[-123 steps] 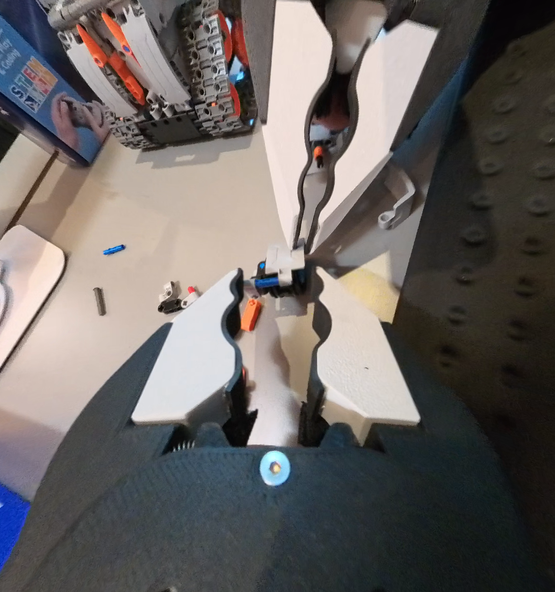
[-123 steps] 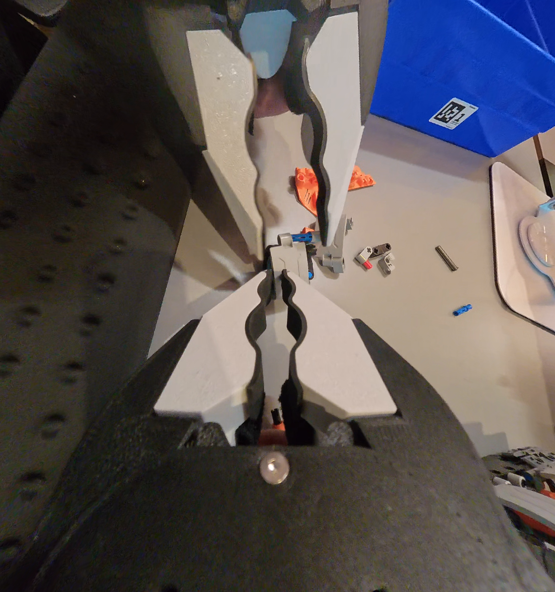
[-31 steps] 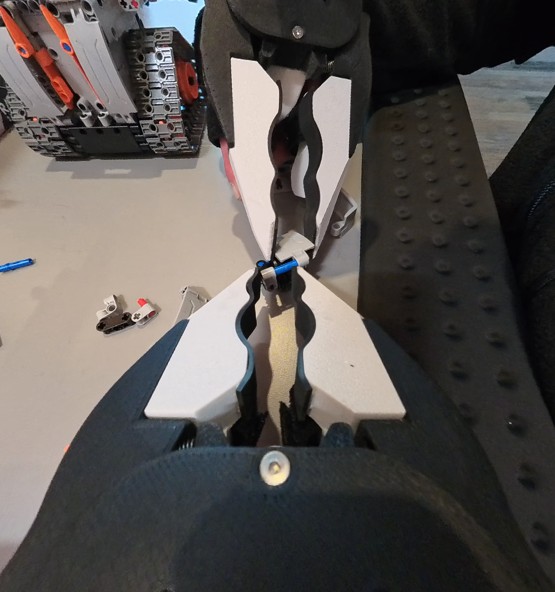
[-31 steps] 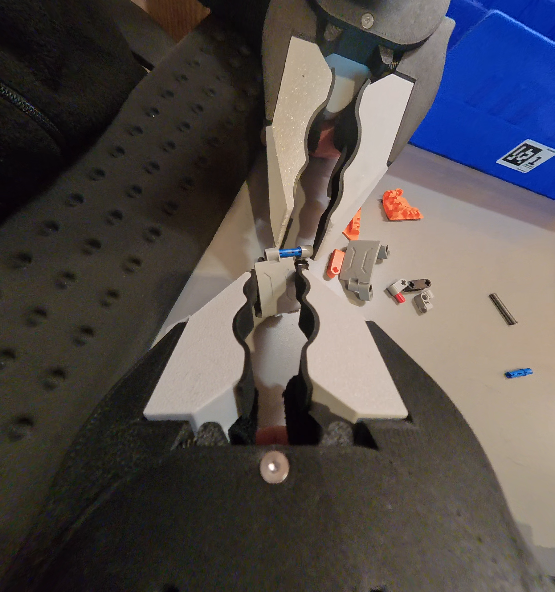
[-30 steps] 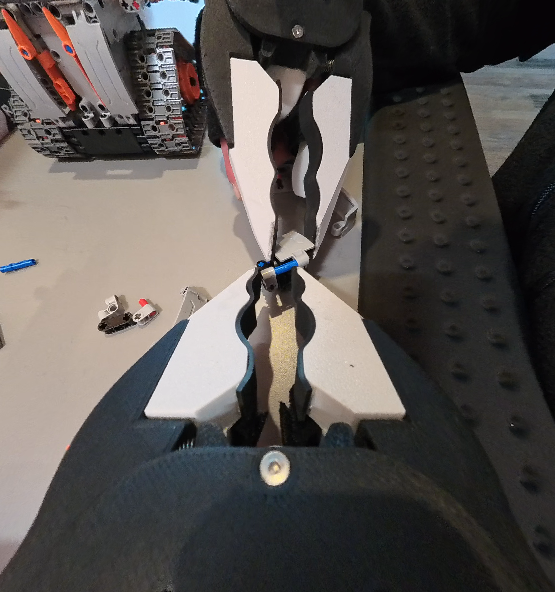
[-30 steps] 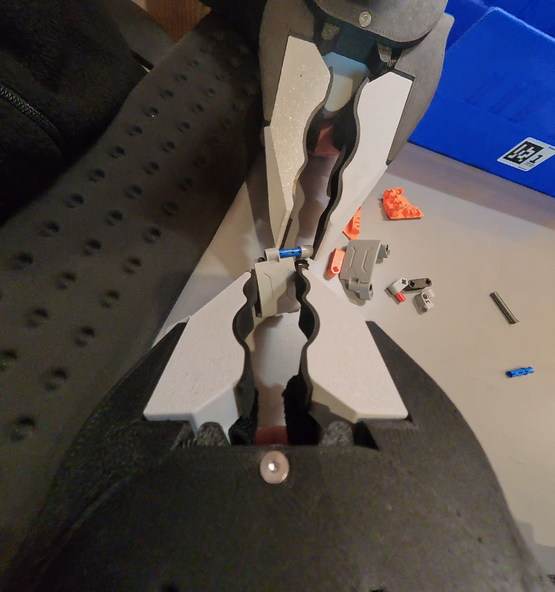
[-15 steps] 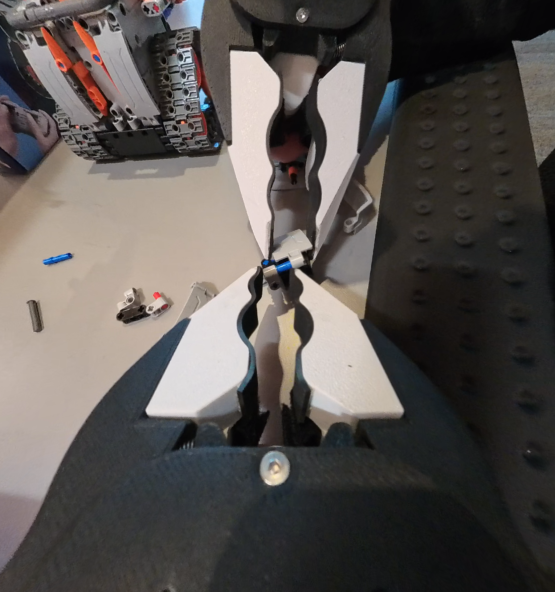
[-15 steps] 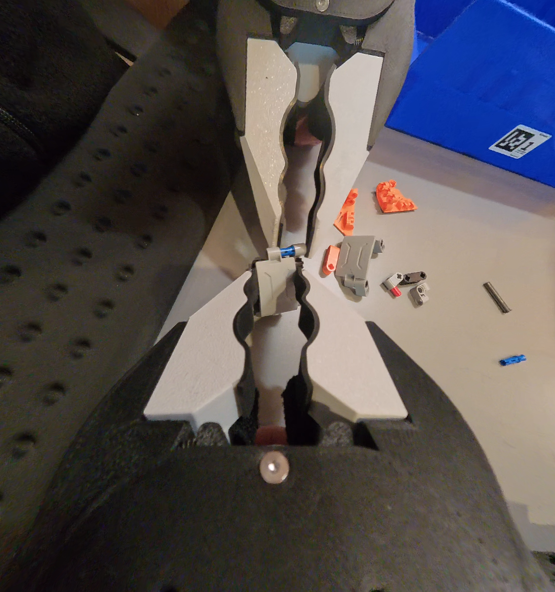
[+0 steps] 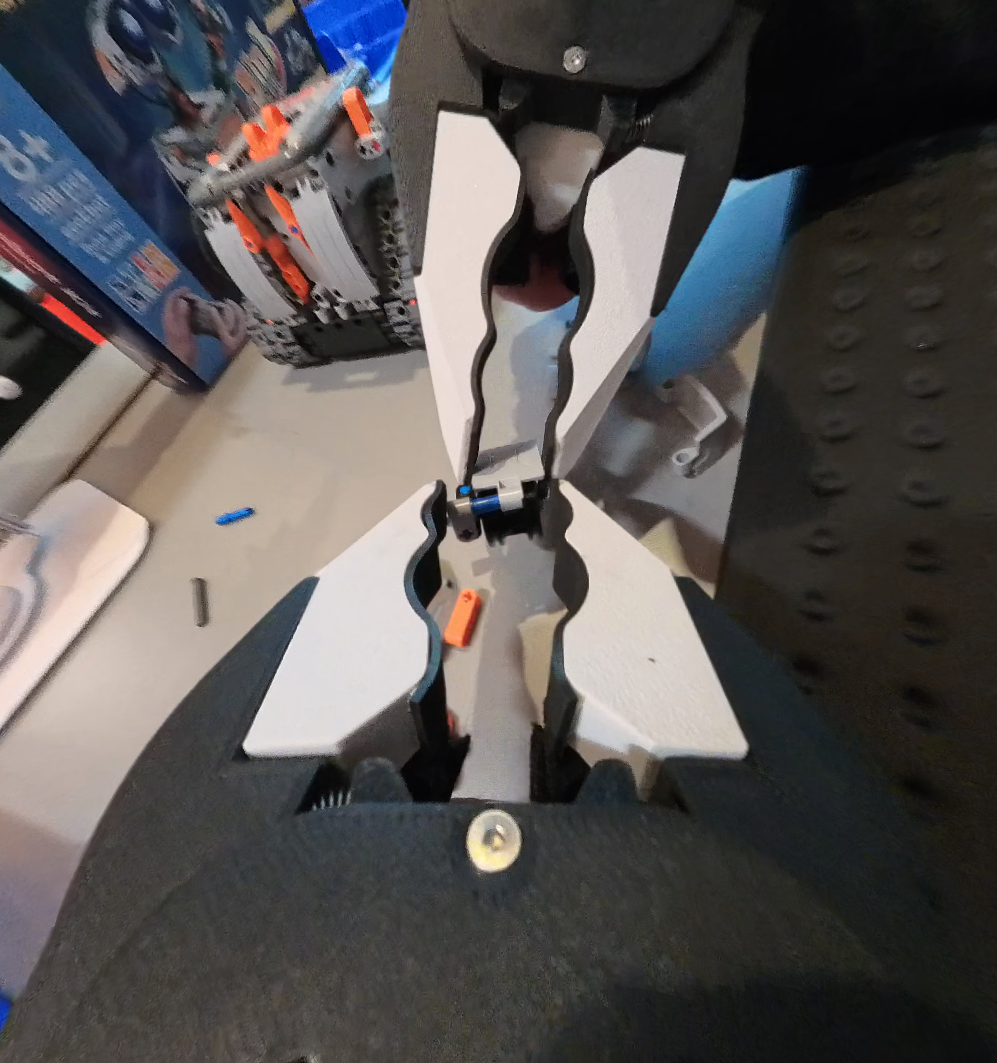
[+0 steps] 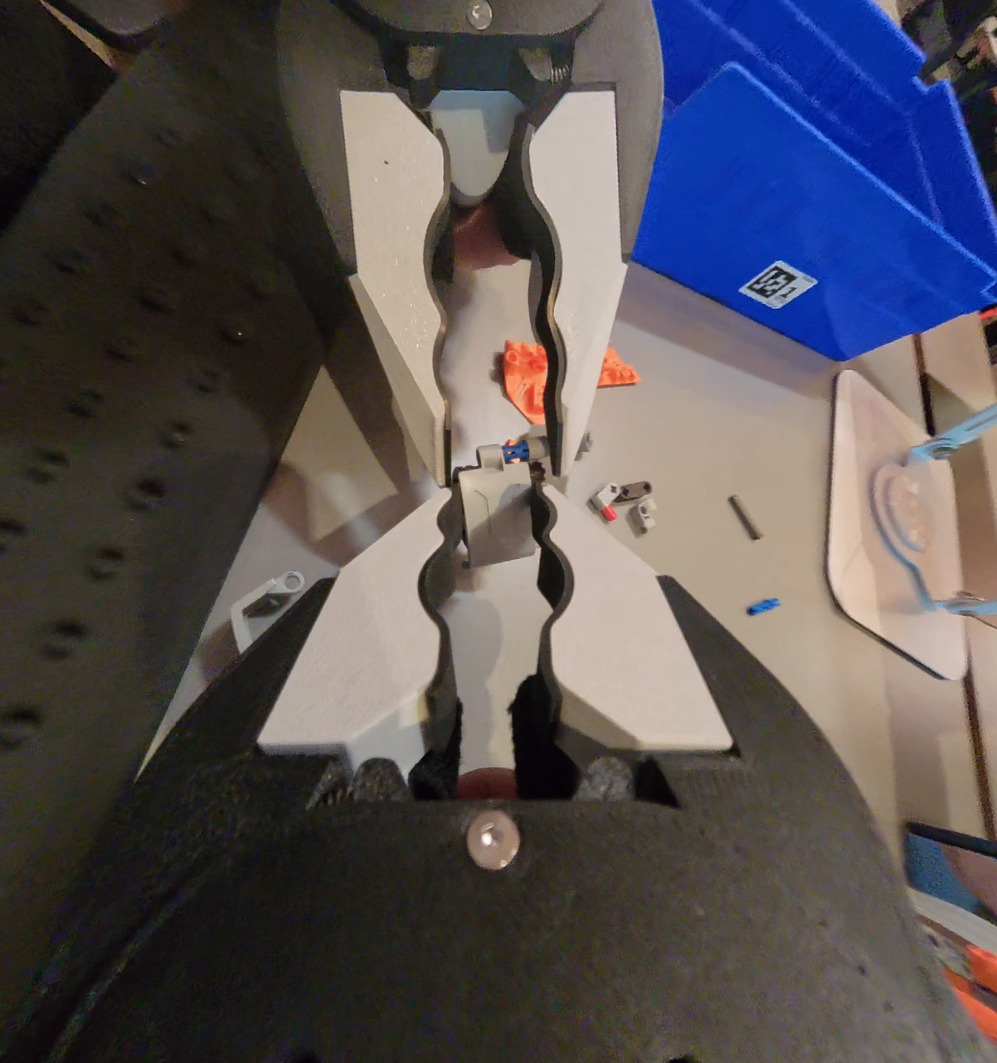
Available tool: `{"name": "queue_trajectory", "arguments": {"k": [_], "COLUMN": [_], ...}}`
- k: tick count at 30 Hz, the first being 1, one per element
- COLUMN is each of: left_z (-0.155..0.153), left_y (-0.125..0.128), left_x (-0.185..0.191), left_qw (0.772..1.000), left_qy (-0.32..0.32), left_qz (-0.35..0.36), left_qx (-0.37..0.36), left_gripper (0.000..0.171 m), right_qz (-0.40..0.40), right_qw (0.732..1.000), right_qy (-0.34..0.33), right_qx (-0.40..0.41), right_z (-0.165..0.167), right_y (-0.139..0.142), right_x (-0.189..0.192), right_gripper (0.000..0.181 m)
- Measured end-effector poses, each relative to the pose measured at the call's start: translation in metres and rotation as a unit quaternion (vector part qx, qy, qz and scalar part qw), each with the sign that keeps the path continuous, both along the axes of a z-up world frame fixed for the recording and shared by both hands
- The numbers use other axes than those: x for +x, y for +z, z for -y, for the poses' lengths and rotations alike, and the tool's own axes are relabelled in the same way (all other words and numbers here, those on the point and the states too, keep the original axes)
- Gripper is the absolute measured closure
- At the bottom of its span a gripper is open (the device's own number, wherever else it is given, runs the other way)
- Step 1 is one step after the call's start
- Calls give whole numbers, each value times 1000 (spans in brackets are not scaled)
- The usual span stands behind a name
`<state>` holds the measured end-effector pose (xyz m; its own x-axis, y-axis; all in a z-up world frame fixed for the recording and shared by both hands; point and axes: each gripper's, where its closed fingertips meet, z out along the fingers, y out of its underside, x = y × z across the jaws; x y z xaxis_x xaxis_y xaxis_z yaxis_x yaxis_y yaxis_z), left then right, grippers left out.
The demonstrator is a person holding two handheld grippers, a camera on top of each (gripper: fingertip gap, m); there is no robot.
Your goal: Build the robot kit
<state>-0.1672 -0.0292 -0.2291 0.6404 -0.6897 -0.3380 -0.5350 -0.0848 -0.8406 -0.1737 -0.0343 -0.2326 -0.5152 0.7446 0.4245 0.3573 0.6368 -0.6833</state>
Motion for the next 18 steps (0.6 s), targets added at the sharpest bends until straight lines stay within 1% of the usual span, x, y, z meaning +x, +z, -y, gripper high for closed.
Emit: {"name": "queue_trajectory", "arguments": {"k": [4,8,11,16,18], "left_z": [-4,-7,-10,-19,-22], "left_y": [11,28,37,51,58], "left_x": [-4,-8,-10,-15,-18], "left_qw": [998,995,989,979,974], "left_qy": [11,31,43,75,90], "left_qz": [-23,-26,-47,-70,-70], "left_qx": [48,96,132,178,195], "left_gripper": [143,145,145,148,148], "right_qz": [-18,-59,-81,-120,-130], "right_qw": [999,995,991,986,987], "right_qy": [-12,-27,-39,-71,-67], "right_qx": [40,74,96,97,68], "right_z": [-3,-9,-14,-26,-24], "right_y": [10,26,34,47,54], "right_x": [-3,-6,-8,-10,-8], "right_gripper": [159,158,157,151,153]}}
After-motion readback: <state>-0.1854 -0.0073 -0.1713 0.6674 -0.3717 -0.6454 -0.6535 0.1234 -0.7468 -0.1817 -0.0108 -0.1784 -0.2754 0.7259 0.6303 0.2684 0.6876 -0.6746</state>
